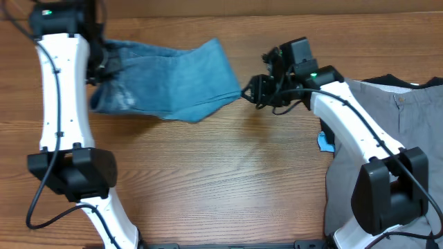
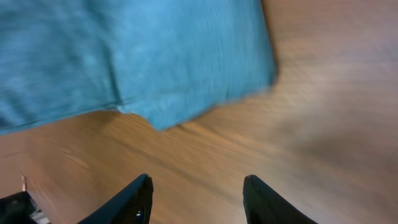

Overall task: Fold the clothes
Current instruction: 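Grasp the folded jeans' left edge with the left gripper and lift it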

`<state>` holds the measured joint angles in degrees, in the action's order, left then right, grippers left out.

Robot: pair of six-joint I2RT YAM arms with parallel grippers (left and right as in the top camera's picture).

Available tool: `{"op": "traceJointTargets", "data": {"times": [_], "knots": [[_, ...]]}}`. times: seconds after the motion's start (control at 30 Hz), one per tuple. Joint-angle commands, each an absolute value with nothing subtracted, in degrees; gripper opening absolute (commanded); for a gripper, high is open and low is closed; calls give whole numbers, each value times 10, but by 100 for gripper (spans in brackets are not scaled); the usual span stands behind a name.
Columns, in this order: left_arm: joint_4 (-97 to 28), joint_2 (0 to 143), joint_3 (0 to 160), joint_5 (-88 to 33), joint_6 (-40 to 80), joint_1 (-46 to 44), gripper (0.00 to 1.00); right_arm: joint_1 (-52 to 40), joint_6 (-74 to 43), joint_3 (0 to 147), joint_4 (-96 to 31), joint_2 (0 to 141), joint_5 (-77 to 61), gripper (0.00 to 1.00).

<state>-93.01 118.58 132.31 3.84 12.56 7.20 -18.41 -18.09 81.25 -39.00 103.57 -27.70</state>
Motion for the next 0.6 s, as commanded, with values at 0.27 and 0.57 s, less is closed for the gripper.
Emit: {"op": "traceJointTargets", "data": {"times": [0.27,0.57], "knots": [[-906,1235,1312,38,116,116,4,-264,-215,809,-179,1096,-164,53],[-915,1253,1311,35,116,116,4,-263,-233,809,-44,1232,-197,74]]}}
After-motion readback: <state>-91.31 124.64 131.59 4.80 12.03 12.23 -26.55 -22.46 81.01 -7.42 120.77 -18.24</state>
